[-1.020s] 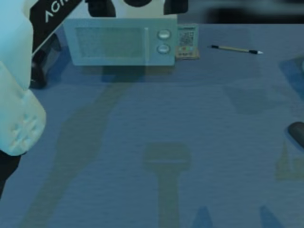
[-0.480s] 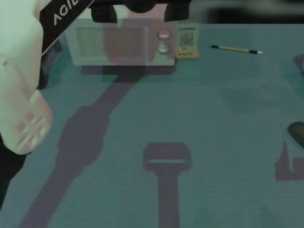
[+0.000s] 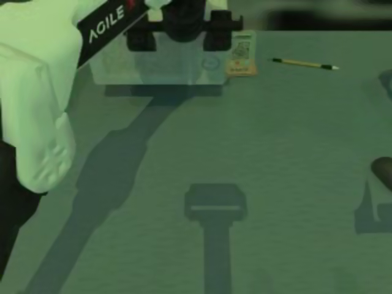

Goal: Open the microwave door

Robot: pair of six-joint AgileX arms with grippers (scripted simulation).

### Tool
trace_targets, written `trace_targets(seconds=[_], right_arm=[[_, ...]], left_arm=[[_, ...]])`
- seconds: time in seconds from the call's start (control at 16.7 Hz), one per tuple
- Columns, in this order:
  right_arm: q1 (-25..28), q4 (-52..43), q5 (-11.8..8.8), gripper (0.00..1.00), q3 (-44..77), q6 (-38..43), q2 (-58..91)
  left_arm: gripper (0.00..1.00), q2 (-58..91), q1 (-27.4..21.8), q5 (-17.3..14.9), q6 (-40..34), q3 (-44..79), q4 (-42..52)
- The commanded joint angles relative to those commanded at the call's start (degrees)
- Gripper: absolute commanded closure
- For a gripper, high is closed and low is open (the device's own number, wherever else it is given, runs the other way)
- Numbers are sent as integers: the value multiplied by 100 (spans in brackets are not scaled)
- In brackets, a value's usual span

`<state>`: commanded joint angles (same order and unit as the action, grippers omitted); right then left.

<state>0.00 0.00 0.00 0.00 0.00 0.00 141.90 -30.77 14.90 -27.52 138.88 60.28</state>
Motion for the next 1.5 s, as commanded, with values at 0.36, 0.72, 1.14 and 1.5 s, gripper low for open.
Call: trace_targets(seconds=[0.36,0.72,1.14,1.5], right_arm=[[0,0,0,0,0,0,0],[0,0,0,0,0,0,0],[0,0,0,0,0,0,0],[0,0,0,0,0,0,0]], left_arm=[[15,5,2,-1,2,-3,-9],[60,5,2,-1,2,-3,-9],[100,5,2,-1,2,-3,-9],[100,5,2,-1,2,-3,-9]])
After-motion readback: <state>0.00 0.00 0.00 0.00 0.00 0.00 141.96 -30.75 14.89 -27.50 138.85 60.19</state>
